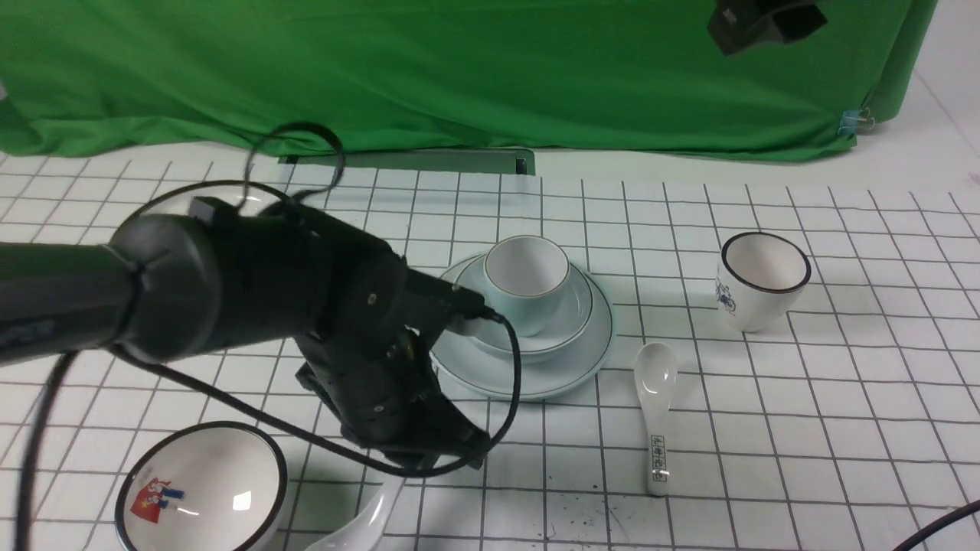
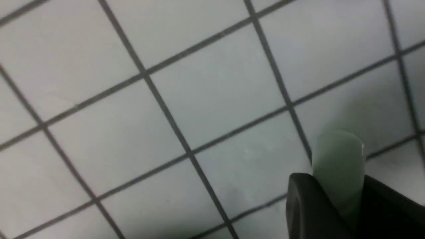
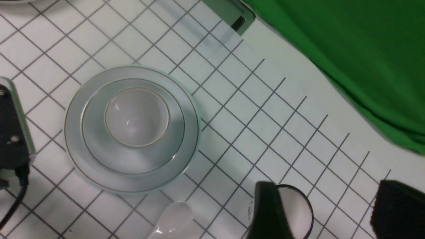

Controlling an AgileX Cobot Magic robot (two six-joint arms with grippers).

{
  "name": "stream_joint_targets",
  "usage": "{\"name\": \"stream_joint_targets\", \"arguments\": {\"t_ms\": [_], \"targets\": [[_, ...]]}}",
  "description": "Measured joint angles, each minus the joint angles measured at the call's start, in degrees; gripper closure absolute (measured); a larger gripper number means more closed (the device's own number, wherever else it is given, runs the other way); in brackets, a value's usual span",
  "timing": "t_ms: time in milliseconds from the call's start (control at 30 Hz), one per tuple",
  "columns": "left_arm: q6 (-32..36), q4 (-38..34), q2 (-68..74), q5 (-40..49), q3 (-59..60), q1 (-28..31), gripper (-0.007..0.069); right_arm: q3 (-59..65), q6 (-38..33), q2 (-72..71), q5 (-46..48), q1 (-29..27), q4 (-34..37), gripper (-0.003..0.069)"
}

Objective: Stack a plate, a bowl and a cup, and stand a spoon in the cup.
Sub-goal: Use the left arm to grab a blue soup spoon, then use the left arm to put the blue soup spoon into the blue teacup in the middle

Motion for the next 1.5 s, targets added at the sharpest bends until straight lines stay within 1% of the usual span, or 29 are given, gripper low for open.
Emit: {"name": "stream_joint_targets", "arguments": {"t_ms": [33, 100, 133, 167, 267, 300, 333, 367, 400, 433, 467, 500, 633, 733, 967, 1100, 1233, 1267, 1300, 1333, 1433, 1467, 1500], "targets": [[0.06, -0.60, -4.93, -2.39, 0.00, 0.00, 0.0539, 0.00, 0.00, 0.00, 0.00, 0.00, 0.00, 0.0216], [0.11, -1.39, -7.30, -5.61, 0.00, 0.00, 0.0539, 0.00, 0.02, 0.00, 0.00, 0.00, 0.00, 0.0216], [0.38, -2.63, -10.08, -10.71, 0.00, 0.00, 0.0539, 0.00, 0.02, 0.00, 0.00, 0.00, -0.57, 0.0216], [0.50, -2.82, -10.75, -12.31, 0.00, 0.00, 0.0539, 0.00, 0.02, 0.00, 0.00, 0.00, -0.62, 0.0216], [2.16, -5.03, -13.53, -27.75, 0.00, 0.00, 0.0539, 0.04, 0.02, -0.40, 0.00, 0.00, -1.76, 0.0216], [2.21, -5.03, -13.53, -28.61, 0.00, 0.00, 0.0539, 0.04, 0.02, -0.52, 0.00, 0.00, -1.90, 0.0216], [2.72, -5.22, -13.15, -35.08, 0.00, 0.00, 0.0539, 0.04, 0.02, -0.80, 0.00, 0.00, -2.41, 0.0216], [2.72, -5.22, -13.07, -35.89, 0.00, 0.00, 0.0539, 0.04, 0.02, -0.92, 0.00, 0.00, -2.56, 0.0216], [2.85, -5.26, -11.95, -42.39, 0.00, 0.00, 0.0539, 0.04, 0.02, -1.07, 0.02, 0.00, -3.15, 0.0216], [2.90, -5.26, -10.97, -46.38, 0.00, 0.00, 0.0539, 0.04, 0.02, -1.14, 0.02, 0.00, -3.67, 0.0216], [2.90, -5.26, -10.50, -47.90, 0.00, 0.00, 0.0539, 0.04, 0.02, -1.14, 0.02, 0.00, -3.79, 0.0216], [2.90, -5.26, -8.32, -53.70, 0.00, 0.00, 0.0539, 0.04, 0.02, -1.14, 0.02, 0.00, -4.02, 0.0216], [2.90, -5.33, -1.52, -65.02, -0.06, 0.07, 0.0539, 0.04, 0.06, -1.14, 0.02, 0.00, -4.19, 0.0216], [2.90, -5.62, 2.47, -67.27, -1.18, 0.18, 0.0539, 0.04, 0.00, -1.14, 0.02, 0.00, -4.21, 0.0216], [2.90, -5.64, 9.23, -68.34, -6.53, 0.24, 0.0538, 0.04, -0.24, -1.14, 0.02, 0.00, -4.32, 0.0216], [2.90, -5.64, 10.65, -68.34, -8.06, 0.35, 0.0510, 0.04, -0.24, -1.14, 0.02, 0.00, -4.37, 0.0216], [3.10, -5.39, 11.64, -64.68, -8.06, 0.48, 0.0452, 0.04, -0.24, -1.14, 0.02, 0.00, -4.37, 0.0216], [3.09, -5.31, 11.65, -64.45, -8.06, 0.48, 0.0452, 0.04, -0.24, -1.14, 0.02, 0.00, -4.37, 0.0216], [3.33, -5.25, 11.80, -62.58, -8.06, 0.55, 0.0425, 0.04, -0.24, -1.14, 0.02, 0.00, -4.37, 0.0216], [3.33, -5.25, 11.80, -62.58, -8.06, 0.55, 0.0421, 0.04, -0.24, -1.14, 0.02, 0.00, -4.37, 0.0216], [4.46, -4.32, 9.72, -58.19, -8.06, 0.55, 0.0363, 0.04, -0.24, -1.14, 0.02, 0.00, -4.37, 0.0216], [4.56, -4.26, 9.46, -57.82, -8.06, 0.55, 0.0363, 0.04, -0.24, -1.14, 0.02, 0.00, -4.37, 0.0216], [5.48, -3.71, 6.45, -54.34, -8.06, 0.55, 0.0346, 0.04, -0.17, -1.24, 0.02, 0.00, -4.37, 0.0216]]}}
